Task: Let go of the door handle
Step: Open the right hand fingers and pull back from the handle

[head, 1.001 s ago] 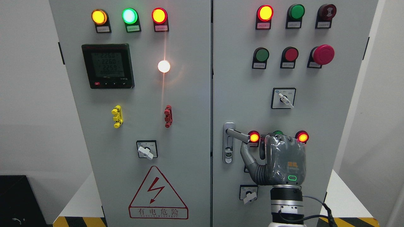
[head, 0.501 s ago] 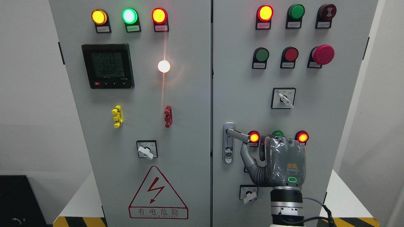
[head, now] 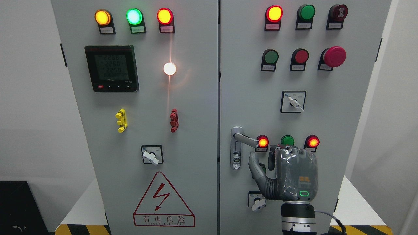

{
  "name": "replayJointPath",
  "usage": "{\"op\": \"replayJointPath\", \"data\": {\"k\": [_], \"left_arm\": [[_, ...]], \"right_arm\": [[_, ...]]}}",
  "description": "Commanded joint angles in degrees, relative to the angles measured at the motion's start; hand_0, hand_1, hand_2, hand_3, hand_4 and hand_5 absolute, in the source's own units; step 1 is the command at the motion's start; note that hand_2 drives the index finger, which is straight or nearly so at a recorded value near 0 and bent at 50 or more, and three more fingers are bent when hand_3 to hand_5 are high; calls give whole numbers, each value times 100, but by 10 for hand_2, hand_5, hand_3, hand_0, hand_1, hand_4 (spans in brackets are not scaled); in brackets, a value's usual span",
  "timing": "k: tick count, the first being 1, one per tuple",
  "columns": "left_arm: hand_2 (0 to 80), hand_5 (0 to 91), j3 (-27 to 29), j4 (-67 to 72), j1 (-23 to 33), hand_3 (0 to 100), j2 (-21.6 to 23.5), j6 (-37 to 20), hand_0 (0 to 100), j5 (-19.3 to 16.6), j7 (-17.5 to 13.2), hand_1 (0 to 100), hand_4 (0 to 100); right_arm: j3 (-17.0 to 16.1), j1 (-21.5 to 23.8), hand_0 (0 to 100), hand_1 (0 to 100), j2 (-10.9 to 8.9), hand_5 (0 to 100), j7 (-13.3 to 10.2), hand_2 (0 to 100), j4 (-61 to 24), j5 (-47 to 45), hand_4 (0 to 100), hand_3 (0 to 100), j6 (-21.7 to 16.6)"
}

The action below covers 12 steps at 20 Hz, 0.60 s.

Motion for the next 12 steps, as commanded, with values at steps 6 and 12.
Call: {"op": "replayJointPath", "data": {"k": [6,12], "left_arm": [[0,0,0,0,0,0,0,-6,120,0,-3,556,0],[0,0,0,0,0,0,0,-6,120,0,-3,556,0]], "right_arm": [[-644,533,460,293,-61,696,-358,550,-548,-456,684,711,-1049],[-1058,770,444,281,-350,592,-534,368,-548,-877,523,532,-1770]]}}
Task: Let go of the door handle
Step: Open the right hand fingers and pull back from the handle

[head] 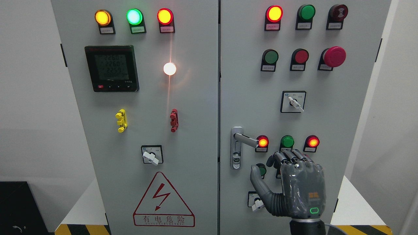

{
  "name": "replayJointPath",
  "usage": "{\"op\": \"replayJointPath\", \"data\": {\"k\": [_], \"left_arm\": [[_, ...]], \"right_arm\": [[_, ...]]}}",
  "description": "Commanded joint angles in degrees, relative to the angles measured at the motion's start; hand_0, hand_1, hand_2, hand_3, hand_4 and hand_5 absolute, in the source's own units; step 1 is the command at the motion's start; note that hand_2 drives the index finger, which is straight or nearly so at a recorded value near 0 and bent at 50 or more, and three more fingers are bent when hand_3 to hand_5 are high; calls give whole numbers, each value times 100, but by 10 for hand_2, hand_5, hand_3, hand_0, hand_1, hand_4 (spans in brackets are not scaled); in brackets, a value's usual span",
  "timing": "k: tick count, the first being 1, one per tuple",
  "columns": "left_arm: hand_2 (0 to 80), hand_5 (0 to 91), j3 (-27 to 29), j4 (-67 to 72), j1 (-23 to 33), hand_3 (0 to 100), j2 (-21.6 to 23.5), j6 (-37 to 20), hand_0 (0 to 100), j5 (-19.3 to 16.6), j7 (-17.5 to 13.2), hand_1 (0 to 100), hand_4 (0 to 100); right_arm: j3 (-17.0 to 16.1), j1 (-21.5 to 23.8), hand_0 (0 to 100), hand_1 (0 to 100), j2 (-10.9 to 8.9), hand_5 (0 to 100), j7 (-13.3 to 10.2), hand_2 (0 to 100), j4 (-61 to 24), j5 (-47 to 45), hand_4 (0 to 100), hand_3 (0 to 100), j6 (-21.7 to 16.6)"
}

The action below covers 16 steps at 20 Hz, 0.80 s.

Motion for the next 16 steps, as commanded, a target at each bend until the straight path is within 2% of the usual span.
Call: {"op": "replayJointPath", "data": {"k": [1,3,5,7,11,16], "left_arm": [[0,0,0,0,0,0,0,-27,120,0,-3,556,0],[0,0,0,0,0,0,0,-27,120,0,-3,556,0],[0,0,0,0,0,0,0,-27,120,0,-3,556,0],[0,0,0,0,0,0,0,-27,120,0,-3,556,0],[0,0,0,0,0,0,0,-27,120,0,-3,556,0],[0,0,0,0,0,0,0,-27,120,0,-3,556,0]], "right_arm": [[-618,263,442,281,-302,566,-45,346,-185,-548,493,507,-430],[-732,351,438,282,-381,400,-53,264,-185,-673,348,380,-729],[-785,413,439,285,-434,271,-71,199,-193,-752,259,288,-914],[-785,422,442,284,-435,200,-62,150,-193,-988,199,229,-1064],[-776,430,450,276,-435,110,-36,77,-185,-1139,117,149,-1135],[-776,483,462,249,-452,65,-1,77,-202,-1279,100,125,-1135]]}}
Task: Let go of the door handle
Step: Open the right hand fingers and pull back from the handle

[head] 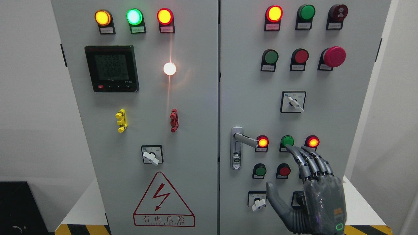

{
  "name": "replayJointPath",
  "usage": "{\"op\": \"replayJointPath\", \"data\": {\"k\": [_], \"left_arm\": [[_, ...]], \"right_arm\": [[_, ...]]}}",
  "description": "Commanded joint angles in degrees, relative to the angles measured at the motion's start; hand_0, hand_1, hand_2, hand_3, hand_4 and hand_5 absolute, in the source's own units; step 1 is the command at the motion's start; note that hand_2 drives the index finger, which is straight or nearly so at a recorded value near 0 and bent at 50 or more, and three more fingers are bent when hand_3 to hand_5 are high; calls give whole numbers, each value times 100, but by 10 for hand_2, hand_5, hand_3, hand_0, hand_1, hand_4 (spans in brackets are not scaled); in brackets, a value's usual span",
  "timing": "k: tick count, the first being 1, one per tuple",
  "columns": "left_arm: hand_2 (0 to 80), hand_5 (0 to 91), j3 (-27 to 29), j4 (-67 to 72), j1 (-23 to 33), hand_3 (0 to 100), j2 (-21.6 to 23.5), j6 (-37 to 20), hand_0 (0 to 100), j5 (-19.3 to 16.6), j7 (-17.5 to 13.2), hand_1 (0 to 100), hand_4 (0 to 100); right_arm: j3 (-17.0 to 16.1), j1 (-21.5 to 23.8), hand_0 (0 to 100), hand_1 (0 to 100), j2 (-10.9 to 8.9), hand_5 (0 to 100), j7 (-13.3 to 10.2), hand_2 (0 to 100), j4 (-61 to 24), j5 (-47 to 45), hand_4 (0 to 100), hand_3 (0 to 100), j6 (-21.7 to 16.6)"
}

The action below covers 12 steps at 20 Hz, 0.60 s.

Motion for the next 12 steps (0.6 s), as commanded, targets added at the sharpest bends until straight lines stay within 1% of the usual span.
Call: {"op": "replayJointPath", "data": {"k": [1,12], "left_arm": [[0,0,0,0,0,0,0,-3,120,0,-4,556,0],[0,0,0,0,0,0,0,-3,120,0,-4,556,0]], "right_arm": [[-230,74,462,249,-83,63,72,80,-55,-218,100,124,-14],[-194,39,459,248,-74,63,90,119,-46,-226,120,140,-14]]}}
